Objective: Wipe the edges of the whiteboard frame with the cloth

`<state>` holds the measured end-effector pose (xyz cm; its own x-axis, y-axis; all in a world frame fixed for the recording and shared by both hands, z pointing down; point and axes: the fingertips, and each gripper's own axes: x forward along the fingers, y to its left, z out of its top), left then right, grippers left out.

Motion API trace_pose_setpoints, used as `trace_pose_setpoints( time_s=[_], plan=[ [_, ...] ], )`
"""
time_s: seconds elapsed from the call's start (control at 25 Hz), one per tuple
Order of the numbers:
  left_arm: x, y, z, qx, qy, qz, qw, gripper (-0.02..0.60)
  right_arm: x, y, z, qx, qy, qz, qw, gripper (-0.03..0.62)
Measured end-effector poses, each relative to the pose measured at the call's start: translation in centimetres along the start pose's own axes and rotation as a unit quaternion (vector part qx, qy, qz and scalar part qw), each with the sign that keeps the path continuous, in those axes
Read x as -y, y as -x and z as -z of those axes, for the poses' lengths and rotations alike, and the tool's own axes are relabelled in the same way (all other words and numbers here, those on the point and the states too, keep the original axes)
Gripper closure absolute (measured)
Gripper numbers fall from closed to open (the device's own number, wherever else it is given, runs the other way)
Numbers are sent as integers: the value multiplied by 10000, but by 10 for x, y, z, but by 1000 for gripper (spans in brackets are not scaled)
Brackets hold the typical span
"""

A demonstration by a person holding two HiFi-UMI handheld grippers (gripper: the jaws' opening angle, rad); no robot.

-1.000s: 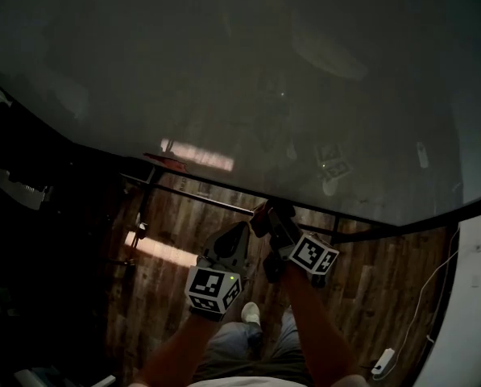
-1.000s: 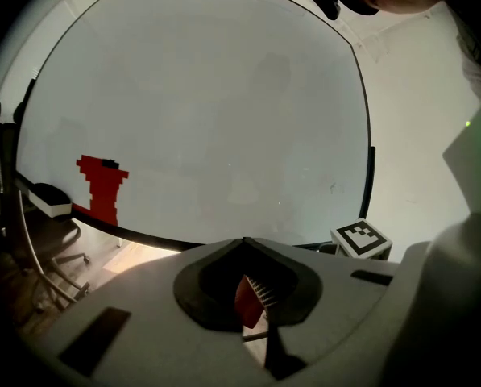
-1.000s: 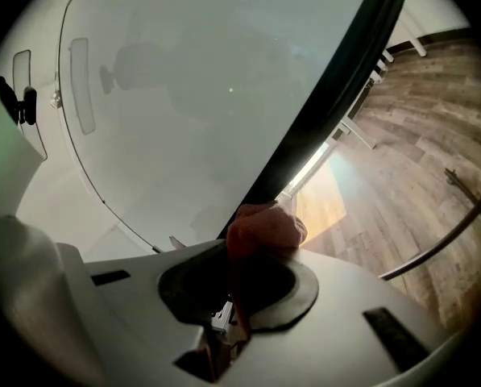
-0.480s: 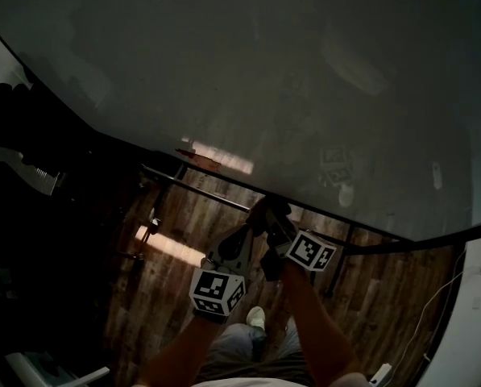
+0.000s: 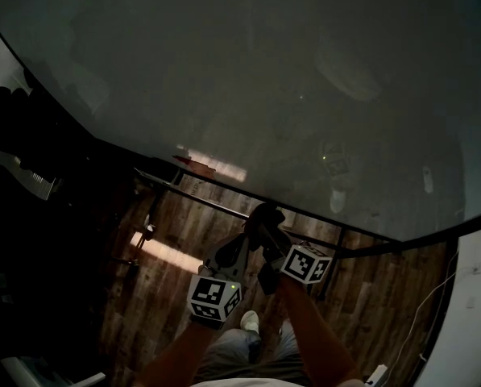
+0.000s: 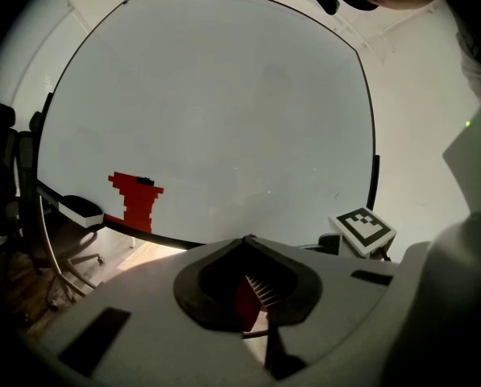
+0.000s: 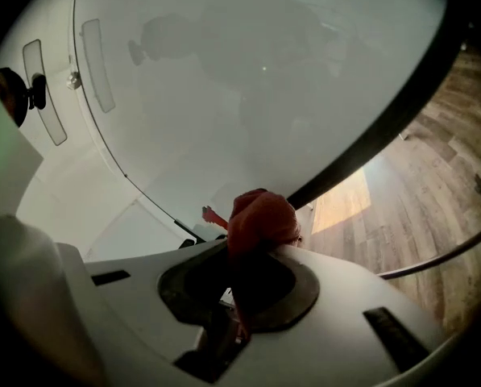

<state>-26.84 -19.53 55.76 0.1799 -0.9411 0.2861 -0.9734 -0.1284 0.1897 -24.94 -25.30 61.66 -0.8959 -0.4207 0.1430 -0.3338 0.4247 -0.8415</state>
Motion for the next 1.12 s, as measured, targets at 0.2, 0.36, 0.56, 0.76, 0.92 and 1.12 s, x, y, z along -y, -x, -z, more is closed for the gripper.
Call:
trace_pose_setpoints(
  time_s=[0.2, 0.36, 0.56, 0.76, 0.92, 1.12],
  plan=[
    [32, 14, -18, -90, -53, 202, 9997, 574, -41, 47, -22, 61, 603, -27, 9982, 546],
    [54, 25, -37, -90, 16, 329, 9994, 574, -67, 84, -37, 172, 796, 5, 9967, 546],
    [80, 37, -60, -73, -26, 555, 9984, 574, -91, 114, -47, 274, 914, 139, 9953, 546],
    [107, 56, -84, -77, -150, 757, 9970, 574, -126, 141, -58, 323, 1263, 290, 9910, 546],
    [128, 74, -106, 67, -152, 925, 9956, 574, -155, 166, -67, 445, 1644, 389, 9846, 546],
    [153, 89, -128, 171, -6, 1184, 9928, 574, -181, 197, -77, 626, 2068, 550, 9748, 546]
  ],
)
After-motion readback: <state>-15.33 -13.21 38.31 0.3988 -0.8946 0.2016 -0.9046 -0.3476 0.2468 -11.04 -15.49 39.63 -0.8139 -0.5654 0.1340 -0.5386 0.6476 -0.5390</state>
